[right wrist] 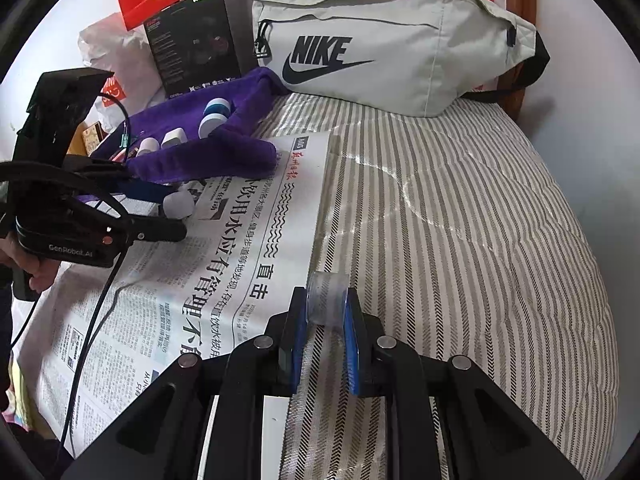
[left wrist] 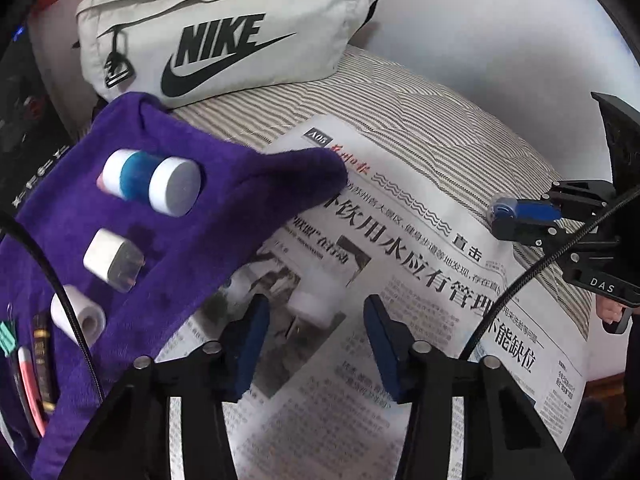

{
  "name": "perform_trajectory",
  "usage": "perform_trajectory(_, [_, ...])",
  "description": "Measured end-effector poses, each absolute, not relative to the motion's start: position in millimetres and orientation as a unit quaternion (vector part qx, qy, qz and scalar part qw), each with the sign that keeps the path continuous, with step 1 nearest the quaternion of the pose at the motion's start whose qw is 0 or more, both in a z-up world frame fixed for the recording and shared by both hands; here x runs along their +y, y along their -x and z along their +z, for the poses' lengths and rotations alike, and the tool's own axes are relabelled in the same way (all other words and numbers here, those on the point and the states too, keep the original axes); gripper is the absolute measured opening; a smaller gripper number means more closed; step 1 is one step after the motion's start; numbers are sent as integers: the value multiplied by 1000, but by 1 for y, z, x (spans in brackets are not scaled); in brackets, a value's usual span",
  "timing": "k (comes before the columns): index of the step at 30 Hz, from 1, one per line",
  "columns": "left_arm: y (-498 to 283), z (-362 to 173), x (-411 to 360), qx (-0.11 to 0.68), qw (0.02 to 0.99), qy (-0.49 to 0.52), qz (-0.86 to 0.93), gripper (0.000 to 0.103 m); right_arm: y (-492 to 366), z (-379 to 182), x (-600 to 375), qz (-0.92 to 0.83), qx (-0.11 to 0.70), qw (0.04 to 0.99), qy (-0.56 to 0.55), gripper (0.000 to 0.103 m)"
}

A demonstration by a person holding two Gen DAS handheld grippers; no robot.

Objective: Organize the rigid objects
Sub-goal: 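Close the left tool on the white USB plug, then carry the USB plug onto the towel with the left tool while the right carries the clear piece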

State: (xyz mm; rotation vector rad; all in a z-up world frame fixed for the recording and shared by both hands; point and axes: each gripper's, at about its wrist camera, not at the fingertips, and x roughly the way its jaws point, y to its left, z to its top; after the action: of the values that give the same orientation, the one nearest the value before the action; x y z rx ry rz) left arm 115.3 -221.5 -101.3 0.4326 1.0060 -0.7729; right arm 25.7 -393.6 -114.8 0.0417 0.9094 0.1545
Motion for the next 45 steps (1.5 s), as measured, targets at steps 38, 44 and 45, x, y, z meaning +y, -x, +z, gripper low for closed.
perform_trajectory(38, [-112, -42, -71, 431, 857, -93, -265, 27, -70, -60, -296, 181, 392, 902, 32, 18])
perform_trajectory(44, [-129, -29, -48, 422, 869, -82, -245, 27, -104, -49, -273, 196, 379, 903, 40, 18])
perform_trajectory(45, [-133, -28, -47, 421, 870, -81, -242, 27, -112, -47, -269, 195, 378, 904, 42, 18])
